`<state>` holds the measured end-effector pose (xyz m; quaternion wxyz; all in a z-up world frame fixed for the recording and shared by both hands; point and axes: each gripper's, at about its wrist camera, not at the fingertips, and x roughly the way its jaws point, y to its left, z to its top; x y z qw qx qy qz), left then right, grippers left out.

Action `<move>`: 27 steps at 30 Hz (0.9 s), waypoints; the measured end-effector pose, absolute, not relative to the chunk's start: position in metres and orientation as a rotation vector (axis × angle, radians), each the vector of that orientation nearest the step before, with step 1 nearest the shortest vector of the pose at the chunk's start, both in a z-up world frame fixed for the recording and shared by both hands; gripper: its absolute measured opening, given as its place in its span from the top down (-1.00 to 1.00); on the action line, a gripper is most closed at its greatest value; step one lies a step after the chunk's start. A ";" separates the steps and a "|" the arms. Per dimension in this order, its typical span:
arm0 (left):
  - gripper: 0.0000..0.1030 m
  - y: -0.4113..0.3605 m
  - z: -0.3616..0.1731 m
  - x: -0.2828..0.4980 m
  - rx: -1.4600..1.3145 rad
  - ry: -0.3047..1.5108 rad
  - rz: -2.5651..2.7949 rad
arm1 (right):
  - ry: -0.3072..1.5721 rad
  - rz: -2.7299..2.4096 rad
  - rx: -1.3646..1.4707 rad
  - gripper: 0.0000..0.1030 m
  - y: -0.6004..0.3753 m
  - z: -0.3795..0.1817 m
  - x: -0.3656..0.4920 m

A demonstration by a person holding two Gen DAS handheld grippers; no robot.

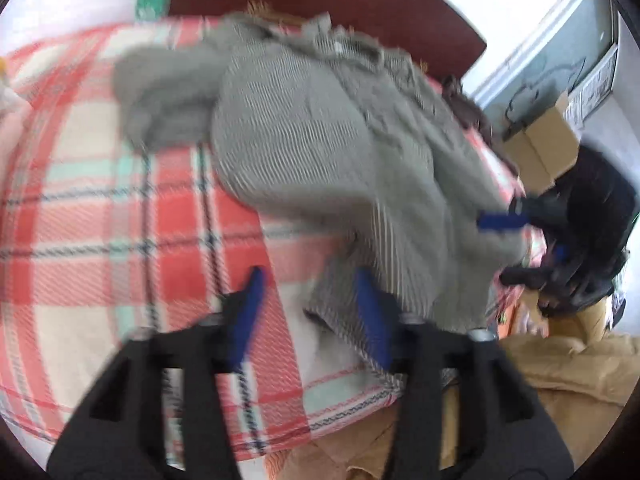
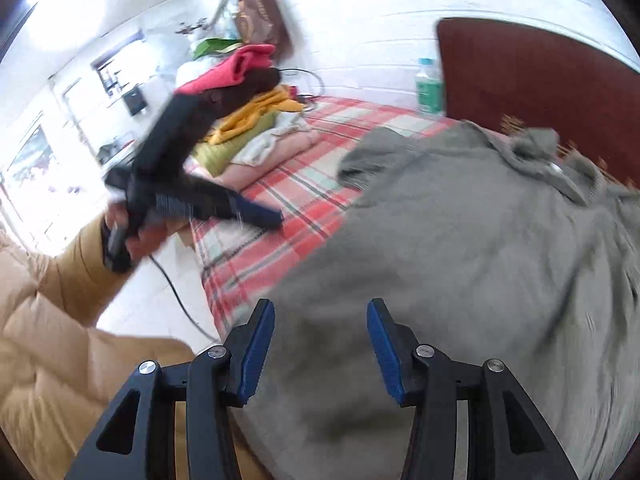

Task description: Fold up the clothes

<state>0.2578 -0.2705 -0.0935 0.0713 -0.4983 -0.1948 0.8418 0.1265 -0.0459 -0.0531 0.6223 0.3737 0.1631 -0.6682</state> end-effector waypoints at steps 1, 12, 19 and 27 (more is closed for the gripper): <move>-0.15 -0.262 -0.106 0.255 -1.530 -0.580 2.510 | 0.384 -1.521 0.845 0.04 -0.057 -0.052 0.127; 0.88 -0.247 -0.091 0.290 -1.391 -0.671 2.576 | 0.686 -1.420 0.983 0.04 -0.192 -0.088 0.099; 0.88 -0.273 -0.047 0.345 -1.127 -0.769 2.628 | 0.607 -1.332 1.004 0.87 -0.223 -0.107 0.098; -0.04 -0.290 -0.076 0.354 -1.465 -0.519 2.767 | 0.315 -1.250 1.062 0.42 -0.231 -0.100 0.098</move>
